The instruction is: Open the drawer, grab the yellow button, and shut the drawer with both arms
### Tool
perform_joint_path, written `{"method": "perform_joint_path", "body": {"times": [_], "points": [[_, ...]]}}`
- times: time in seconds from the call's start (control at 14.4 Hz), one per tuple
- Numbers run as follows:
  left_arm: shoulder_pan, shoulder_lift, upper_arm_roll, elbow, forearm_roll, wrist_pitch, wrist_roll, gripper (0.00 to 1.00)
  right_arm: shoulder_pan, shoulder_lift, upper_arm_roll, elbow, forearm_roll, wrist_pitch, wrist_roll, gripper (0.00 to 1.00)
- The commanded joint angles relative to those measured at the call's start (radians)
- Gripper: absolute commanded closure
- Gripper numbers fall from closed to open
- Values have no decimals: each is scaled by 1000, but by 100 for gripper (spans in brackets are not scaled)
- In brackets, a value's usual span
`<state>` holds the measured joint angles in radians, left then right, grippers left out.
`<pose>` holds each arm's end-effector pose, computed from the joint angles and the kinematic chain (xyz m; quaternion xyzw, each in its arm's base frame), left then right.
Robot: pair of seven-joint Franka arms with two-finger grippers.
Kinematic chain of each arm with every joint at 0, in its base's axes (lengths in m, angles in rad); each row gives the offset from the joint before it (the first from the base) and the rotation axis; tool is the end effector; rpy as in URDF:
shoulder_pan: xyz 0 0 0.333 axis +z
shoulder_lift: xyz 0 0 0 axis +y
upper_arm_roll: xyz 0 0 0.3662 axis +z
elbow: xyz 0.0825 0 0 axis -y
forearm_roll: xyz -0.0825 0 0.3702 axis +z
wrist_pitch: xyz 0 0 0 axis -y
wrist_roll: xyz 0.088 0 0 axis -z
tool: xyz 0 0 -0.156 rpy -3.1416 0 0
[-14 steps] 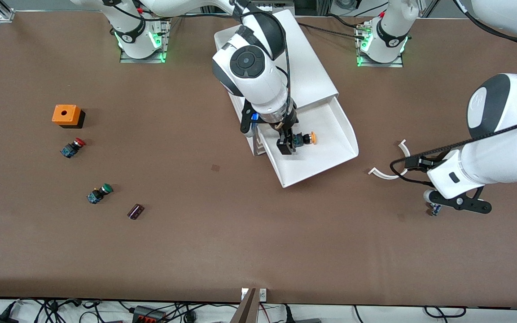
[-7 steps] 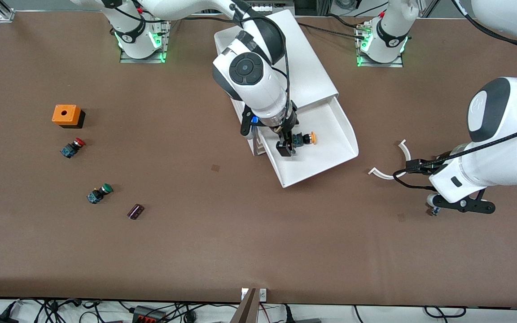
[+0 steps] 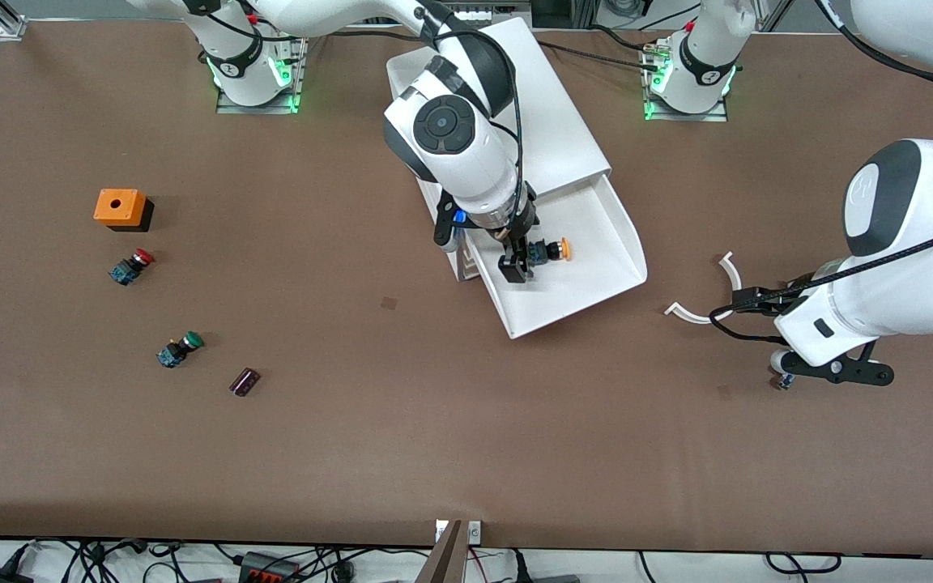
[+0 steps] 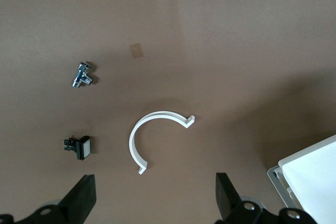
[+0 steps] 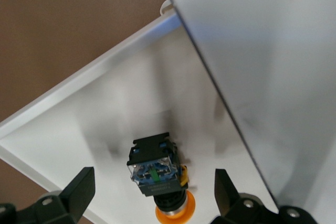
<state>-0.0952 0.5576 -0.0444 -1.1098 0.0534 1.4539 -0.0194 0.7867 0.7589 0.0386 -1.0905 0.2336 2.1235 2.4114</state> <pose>0.6886 -0.0798 0.4757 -0.9926 0.0574 0.1048 0.0231 0.5479 0.6077 0.3962 -0.6506 0.7376 0.1253 0.1301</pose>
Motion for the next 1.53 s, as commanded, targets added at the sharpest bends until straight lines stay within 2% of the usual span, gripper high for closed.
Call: {"method": "perform_joint_path", "body": {"times": [0.0,1.46], "points": [[-1,11,-2,27,-10,-6,-13,0,5,25,-2,34,3,3,-32,0],[-1,10,-2,31,-13,-4,-13,0,-7,42,-5,34,-17,59,-124,0]]}}
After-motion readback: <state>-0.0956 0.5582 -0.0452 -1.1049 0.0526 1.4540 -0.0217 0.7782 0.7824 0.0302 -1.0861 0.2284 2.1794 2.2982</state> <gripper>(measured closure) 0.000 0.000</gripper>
